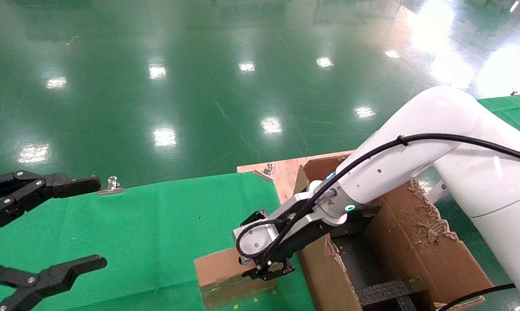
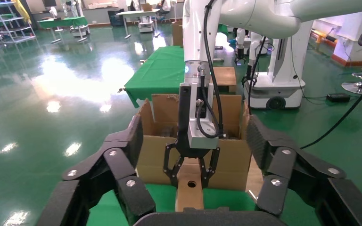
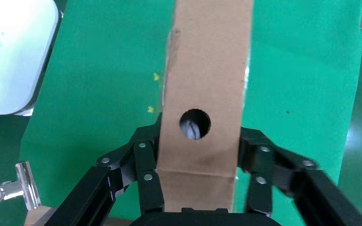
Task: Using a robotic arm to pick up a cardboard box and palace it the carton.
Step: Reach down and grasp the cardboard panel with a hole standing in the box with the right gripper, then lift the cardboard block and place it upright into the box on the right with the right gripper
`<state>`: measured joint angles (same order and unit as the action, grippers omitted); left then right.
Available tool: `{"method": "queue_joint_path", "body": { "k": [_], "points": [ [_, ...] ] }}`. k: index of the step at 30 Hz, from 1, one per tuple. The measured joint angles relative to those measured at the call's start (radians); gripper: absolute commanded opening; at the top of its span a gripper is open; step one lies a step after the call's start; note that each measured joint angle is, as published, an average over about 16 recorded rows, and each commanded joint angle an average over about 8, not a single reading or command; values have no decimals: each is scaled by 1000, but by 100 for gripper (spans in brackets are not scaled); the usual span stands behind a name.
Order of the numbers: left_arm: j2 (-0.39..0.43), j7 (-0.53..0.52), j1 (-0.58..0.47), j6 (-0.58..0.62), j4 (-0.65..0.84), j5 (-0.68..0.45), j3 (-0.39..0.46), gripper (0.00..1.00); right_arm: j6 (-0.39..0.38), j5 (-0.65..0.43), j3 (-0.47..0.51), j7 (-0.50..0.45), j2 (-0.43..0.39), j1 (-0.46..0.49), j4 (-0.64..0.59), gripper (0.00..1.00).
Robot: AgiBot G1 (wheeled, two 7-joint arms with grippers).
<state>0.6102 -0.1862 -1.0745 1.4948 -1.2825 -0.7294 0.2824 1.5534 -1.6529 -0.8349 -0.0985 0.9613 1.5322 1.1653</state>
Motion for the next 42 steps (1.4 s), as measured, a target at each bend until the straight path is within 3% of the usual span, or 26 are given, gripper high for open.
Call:
{"method": "queue_joint_path", "body": {
  "k": [9, 17, 28, 35, 42],
  "points": [
    [0, 0, 0, 0, 0, 0, 0, 100, 13, 34, 3, 29, -4, 59, -35, 0],
    [0, 1, -1, 0, 1, 0, 1, 100, 35, 132, -40, 105, -13, 229, -140, 0],
    [0, 1, -1, 0, 1, 1, 2, 100, 44, 304, -195, 203, -40, 489, -294, 0],
    [-1, 1, -1, 0, 1, 1, 2, 100, 44, 394, -314, 245, -88, 580, -354, 0],
    [-1, 2, -1, -1, 1, 2, 3, 100, 45, 448, -436, 281, -186, 657, -398, 0]
  ]
}}
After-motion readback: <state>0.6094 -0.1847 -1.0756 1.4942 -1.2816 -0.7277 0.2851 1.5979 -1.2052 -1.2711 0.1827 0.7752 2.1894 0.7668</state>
